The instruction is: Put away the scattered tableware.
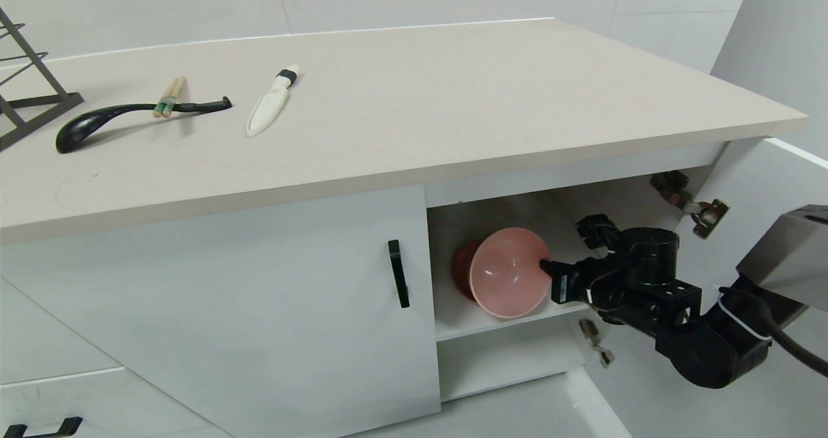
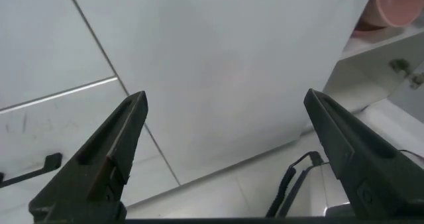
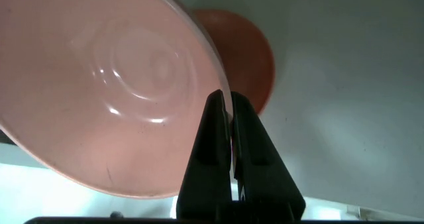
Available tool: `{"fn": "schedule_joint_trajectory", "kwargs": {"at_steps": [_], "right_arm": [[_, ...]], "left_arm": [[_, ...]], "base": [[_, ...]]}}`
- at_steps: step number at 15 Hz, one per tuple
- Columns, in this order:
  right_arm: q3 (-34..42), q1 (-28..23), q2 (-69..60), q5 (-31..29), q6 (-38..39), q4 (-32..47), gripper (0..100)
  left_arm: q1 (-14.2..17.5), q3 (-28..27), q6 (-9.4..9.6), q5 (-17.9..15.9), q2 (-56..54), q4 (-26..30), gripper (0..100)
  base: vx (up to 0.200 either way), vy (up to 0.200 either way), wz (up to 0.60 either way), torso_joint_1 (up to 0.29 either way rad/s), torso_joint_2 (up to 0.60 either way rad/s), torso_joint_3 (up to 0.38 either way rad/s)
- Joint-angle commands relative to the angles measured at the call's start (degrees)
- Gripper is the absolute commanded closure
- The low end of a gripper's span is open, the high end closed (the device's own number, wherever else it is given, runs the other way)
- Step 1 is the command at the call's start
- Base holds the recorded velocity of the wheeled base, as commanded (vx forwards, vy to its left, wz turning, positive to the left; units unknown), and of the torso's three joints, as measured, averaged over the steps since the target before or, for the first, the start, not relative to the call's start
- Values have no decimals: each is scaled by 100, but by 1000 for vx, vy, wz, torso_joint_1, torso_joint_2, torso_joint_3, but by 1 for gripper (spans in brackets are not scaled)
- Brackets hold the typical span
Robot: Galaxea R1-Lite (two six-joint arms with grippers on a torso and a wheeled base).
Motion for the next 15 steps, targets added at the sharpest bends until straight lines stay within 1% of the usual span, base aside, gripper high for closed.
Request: {"fn": "schedule_joint_trajectory", "kwargs": {"at_steps": [1,2,3,4,5,8,11,13,14,15], "right_arm": [[-88,4,-11,2,-33,40,100],[-88,4,15,2,-104,40,100],[-97,-14,51,2,-112,40,100],[-114,-23,68,2,-112,40,100],[-255,-93,130,2,-112,119,100],[-721,-269,165,11,-112,743,100],[-1134,-269,165,11,-112,1261,100],[-1371,-269,174,11,-112,1595,100],[-1442,-260,165,11,-112,1692,100],[-1450,-260,174,11,-121,1701,100]], "left_arm": [[-57,0,-147,-6,-11,-7,0],[-57,0,-130,-6,-11,-7,0],[-57,0,-68,-6,-11,-7,0],[-48,0,2,-15,-11,-7,0],[-48,0,125,-15,-2,29,0],[-48,0,310,-23,-2,29,0],[14,0,336,-15,-2,29,0],[172,0,196,12,-2,29,0],[181,0,134,29,-2,29,0],[286,0,37,73,-2,37,0]], "base": [[0,0,0,0,0,0],[0,0,0,0,0,0],[0,0,0,0,0,0],[0,0,0,0,0,0],[0,0,0,0,0,0],[0,0,0,0,0,0],[0,0,0,0,0,0],[0,0,0,0,0,0],[0,0,0,0,0,0],[0,0,0,0,0,0]]}}
